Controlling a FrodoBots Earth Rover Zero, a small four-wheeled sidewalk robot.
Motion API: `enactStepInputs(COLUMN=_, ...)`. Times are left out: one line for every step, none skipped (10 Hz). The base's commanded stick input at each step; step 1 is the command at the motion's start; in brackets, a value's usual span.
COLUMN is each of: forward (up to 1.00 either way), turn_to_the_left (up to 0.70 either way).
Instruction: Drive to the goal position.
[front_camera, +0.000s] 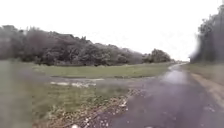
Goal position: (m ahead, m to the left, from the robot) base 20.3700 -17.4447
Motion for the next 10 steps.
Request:
enactStepInputs(forward=0.70, turn_to_the_left=-0.32)
enactStepInputs(forward=0.70, turn_to_the_left=-0.32)
enactStepInputs(forward=0.70, turn_to_the_left=-0.32)
enactStepInputs(forward=0.70, turn_to_the_left=-0.32)
enactStepInputs(forward=0.70, turn_to_the_left=-0.32)
enactStepInputs(forward=0.70, turn_to_the_left=-0.32)
enactStepInputs(forward=0.70, turn_to_the_left=-0.32)
enactStepInputs(forward=0.70, turn_to_the_left=-0.32)
enactStepInputs(forward=0.70, turn_to_the_left=-0.32)
enactStepInputs(forward=0.70, turn_to_the_left=-0.32)
